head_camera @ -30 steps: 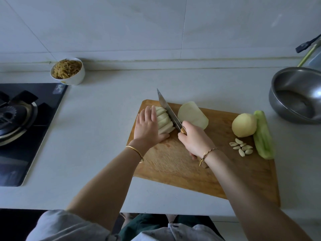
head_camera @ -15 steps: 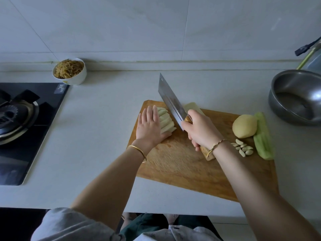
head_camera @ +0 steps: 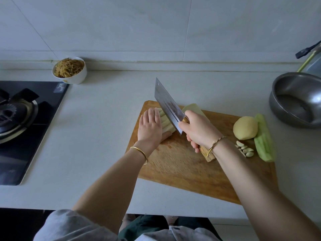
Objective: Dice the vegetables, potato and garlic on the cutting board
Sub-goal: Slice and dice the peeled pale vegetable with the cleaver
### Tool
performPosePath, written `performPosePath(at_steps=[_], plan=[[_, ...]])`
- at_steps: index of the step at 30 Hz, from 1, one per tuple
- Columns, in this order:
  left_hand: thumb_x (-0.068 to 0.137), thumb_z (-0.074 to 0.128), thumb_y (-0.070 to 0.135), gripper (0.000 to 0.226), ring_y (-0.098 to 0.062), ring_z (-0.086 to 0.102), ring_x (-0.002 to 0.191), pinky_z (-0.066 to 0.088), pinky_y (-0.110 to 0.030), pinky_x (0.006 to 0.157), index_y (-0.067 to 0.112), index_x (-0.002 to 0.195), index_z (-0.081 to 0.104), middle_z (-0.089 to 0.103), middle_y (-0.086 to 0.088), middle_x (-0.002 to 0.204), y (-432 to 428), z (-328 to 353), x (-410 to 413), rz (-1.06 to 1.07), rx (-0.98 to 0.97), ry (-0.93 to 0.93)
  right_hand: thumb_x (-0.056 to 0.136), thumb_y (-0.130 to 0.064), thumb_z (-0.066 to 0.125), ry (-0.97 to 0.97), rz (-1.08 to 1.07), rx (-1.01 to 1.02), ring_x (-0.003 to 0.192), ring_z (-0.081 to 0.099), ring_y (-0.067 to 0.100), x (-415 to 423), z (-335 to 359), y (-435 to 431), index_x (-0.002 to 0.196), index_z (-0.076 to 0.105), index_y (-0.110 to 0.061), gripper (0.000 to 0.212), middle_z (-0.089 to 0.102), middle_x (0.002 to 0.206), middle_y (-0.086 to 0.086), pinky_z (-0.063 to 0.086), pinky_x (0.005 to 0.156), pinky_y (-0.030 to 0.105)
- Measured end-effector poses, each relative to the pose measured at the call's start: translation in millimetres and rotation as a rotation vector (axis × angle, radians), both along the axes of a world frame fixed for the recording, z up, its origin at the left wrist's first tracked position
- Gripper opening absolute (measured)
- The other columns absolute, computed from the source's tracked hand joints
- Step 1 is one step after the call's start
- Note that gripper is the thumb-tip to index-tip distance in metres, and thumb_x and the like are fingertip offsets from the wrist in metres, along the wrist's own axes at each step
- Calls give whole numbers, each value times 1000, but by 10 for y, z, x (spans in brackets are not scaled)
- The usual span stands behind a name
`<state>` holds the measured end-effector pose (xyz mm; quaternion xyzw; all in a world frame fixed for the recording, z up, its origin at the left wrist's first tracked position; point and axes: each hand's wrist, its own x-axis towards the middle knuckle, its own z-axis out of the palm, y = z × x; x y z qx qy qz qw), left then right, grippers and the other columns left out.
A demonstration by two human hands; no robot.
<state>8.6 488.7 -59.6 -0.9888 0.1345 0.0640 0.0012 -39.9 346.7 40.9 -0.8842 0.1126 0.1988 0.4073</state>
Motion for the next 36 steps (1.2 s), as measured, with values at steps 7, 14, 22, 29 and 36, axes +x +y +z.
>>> performPosePath(at_steps=[7,14,22,29,36], plan=[[92,36,64,94,-33,6,144,7,-41,117,1,149,-5,5,-18,155,-20,-41,3,-9,30,-2,96,-16,34,50,114,-80,36,45,16,147,115,92,107,39,-11,13,48,66,10,45,36,26],[93,34,62,91,-33,7,143,9,-40,117,2,149,-4,5,-17,155,-17,-46,13,-19,14,-7,98,-15,33,142,151,-89,41,45,16,178,176,12,128,36,-14,30,47,69,10,42,35,24],[92,37,61,89,-33,9,142,12,-39,116,3,150,1,9,-16,154,-1,-78,30,-20,-37,-23,98,-15,34,213,148,-59,43,45,17,263,95,-35,137,32,-16,39,47,68,10,47,40,27],[83,57,61,95,-38,33,134,31,-44,110,-2,146,25,33,-22,145,0,-90,21,-26,-38,-86,96,-15,34,221,142,-28,40,43,17,253,-128,-47,131,34,-17,34,45,66,10,45,38,27],[79,64,59,94,-41,44,125,40,-47,103,-6,141,36,44,-25,137,7,-111,11,-22,-4,-72,98,-16,35,147,131,-40,29,45,18,140,-430,-29,97,39,-9,9,48,58,8,40,32,24]])
